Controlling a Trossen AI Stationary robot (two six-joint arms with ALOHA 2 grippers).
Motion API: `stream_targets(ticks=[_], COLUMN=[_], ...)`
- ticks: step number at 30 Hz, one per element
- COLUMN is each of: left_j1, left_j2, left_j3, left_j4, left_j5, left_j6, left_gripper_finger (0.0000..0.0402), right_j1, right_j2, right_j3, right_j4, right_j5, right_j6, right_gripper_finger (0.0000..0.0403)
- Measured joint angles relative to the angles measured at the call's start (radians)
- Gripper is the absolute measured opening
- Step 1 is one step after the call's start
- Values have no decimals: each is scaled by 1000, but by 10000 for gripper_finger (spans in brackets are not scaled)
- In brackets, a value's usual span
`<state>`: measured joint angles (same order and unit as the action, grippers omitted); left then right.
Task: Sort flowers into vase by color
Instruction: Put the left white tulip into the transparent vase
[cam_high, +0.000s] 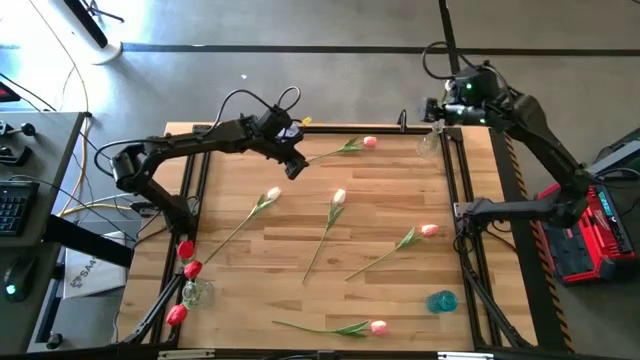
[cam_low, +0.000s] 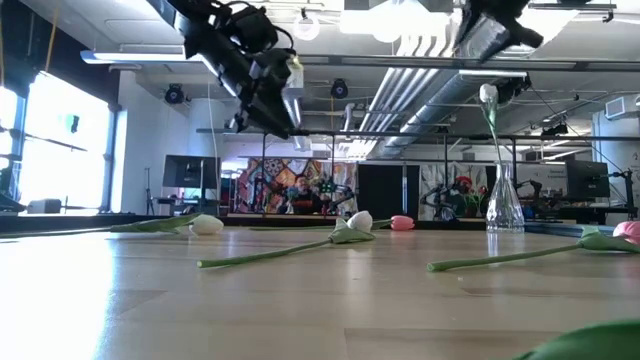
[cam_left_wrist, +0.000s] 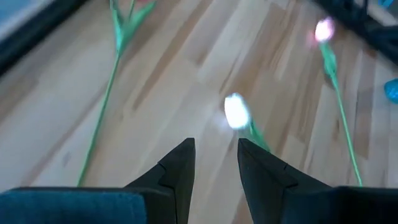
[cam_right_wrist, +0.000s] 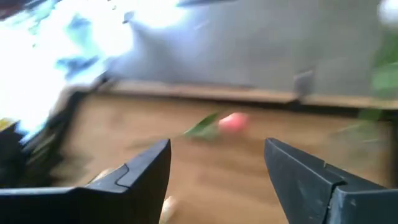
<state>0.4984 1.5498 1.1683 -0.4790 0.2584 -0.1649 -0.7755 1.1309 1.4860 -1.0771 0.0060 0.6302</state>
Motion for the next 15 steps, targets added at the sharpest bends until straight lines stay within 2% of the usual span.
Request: stream_targets(ticks=[3,5,7,9,15], left_j1=[-2,-12,-27,-49,-106], left_j2=[-23,-33,-34,-33,-32], left_j3=[0,0,-9,-38,-177], left_j4=[-106,-194,-269,-329,-331], left_j5=[-1,-14,-27,-43,-63], left_j6=[-14,-9,-9,-12,-94], left_gripper_finger=[106,100,94,88,83], right_j1=[51,111,183,260,479], right_j2=[0,0,0,2,29], right_j3=[9,9,9,9,9], right_j4=[0,-5,-7,-7,-9], right_j5=[-177,-221,-194,-122,69], right_j6=[-8,-4,8,38,114], right_gripper_finger=[248,248,248,248,248])
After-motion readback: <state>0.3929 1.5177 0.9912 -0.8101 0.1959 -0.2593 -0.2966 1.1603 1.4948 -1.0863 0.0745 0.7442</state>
